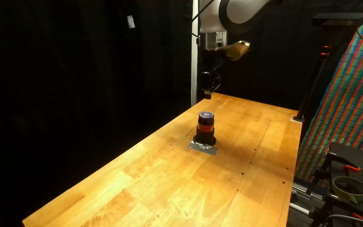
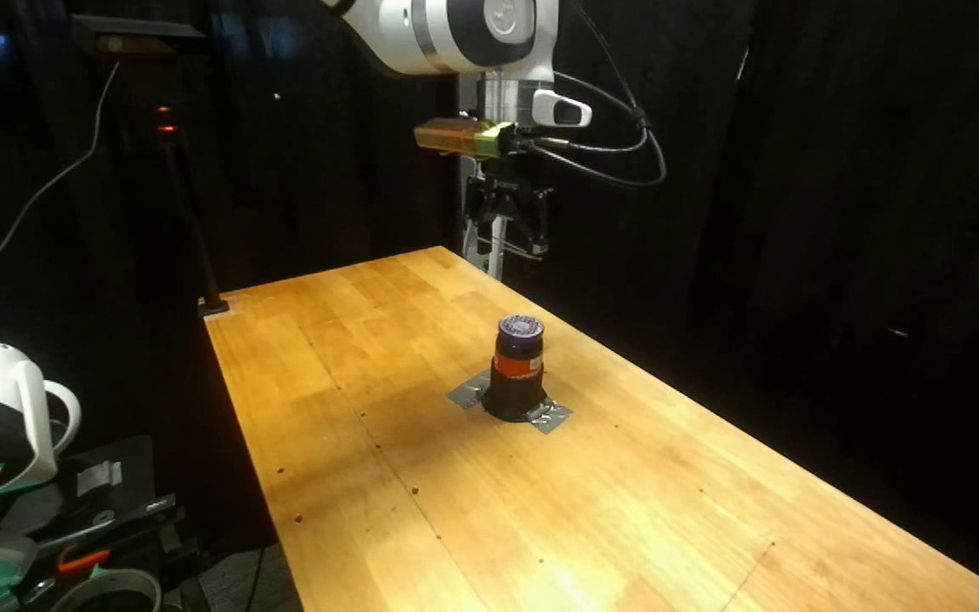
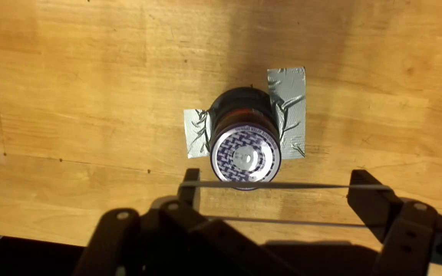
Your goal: Put the rubber band around the brown cup
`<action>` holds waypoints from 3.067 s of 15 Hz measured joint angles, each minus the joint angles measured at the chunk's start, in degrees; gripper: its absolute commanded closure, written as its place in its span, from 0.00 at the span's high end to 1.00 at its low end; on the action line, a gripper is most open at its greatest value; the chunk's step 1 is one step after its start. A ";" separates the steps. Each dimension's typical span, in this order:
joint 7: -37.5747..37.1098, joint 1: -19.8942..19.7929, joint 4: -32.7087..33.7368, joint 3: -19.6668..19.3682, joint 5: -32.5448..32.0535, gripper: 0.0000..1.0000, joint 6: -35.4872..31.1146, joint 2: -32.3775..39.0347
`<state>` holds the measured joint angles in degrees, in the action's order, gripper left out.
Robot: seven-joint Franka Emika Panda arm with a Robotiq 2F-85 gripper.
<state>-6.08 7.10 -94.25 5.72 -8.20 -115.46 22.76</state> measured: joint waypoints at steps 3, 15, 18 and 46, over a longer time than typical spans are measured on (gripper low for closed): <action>0.59 -0.03 1.77 -0.37 0.08 1.00 -4.68 3.90; 1.81 -0.51 7.05 -2.27 0.56 1.00 -11.14 15.47; 3.14 -0.72 7.37 -2.24 1.24 1.00 -10.98 16.86; 20.80 -6.25 -8.22 0.32 9.44 0.41 -13.84 9.88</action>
<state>14.71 0.84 -102.47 6.04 1.24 -129.30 32.64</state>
